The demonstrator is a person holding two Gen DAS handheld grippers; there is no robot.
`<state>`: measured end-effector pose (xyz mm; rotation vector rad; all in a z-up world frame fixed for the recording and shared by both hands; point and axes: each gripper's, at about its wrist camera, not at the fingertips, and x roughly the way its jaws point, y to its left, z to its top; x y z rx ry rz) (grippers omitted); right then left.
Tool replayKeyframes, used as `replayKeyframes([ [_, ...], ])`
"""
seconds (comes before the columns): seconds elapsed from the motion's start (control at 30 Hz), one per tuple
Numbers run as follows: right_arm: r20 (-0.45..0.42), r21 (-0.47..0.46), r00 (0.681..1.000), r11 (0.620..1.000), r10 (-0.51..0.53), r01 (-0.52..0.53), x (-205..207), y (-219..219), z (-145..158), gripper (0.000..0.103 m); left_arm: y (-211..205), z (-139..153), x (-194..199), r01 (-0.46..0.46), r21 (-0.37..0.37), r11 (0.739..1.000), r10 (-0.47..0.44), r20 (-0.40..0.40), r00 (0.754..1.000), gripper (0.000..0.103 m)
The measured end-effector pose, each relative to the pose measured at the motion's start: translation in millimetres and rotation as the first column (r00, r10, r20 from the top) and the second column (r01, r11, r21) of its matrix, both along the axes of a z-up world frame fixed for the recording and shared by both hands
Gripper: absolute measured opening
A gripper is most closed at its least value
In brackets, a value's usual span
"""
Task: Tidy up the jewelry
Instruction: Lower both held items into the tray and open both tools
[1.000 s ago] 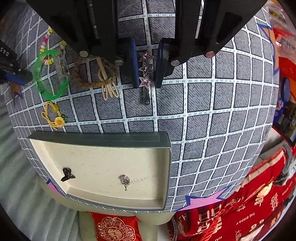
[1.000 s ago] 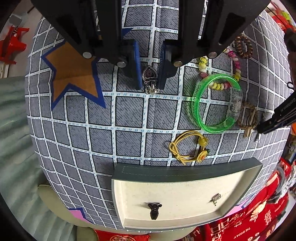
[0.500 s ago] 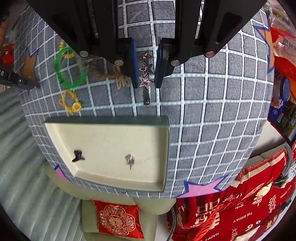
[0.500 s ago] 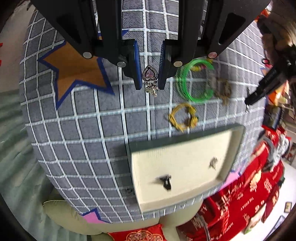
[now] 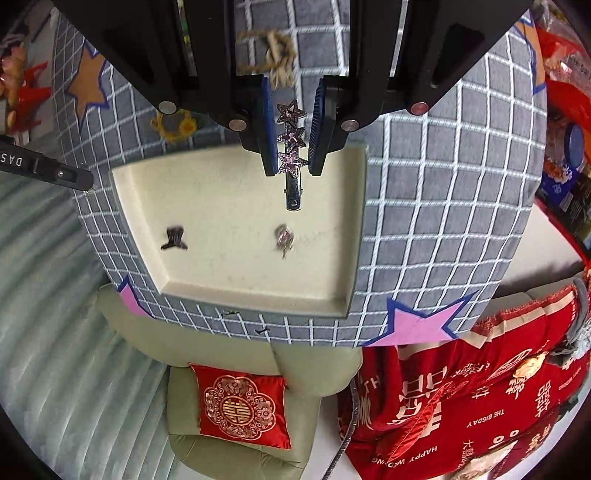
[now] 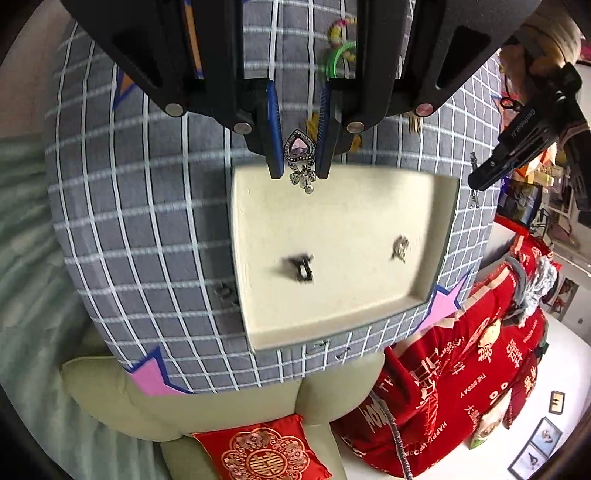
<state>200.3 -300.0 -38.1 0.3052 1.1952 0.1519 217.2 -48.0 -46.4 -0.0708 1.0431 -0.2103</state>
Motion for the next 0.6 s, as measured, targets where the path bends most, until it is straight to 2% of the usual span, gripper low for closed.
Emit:
replayKeyframes([
  [0.17,0.014,-0.001,0.999,1.000,0.031,-0.031,29.3,5.0,-3.9,0.019,-11.8,-4.7,20.5,-0.002,-0.002,1.000,0.002,-0.006,1.000,0.027],
  [0.33,0.017,0.010,0.999,0.999,0.043,-0.043,58.0,7.5,-11.6,0.019,-26.5,-16.1,37.7,0.006,0.027,1.000,-0.006,-0.018,1.000,0.027],
  [0.6,0.025,-0.019,0.998,0.998,0.064,-0.063,99.6,4.8,-25.7,0.019,-47.6,-37.5,59.9,0.006,0.043,0.999,-0.004,-0.052,0.999,0.027],
])
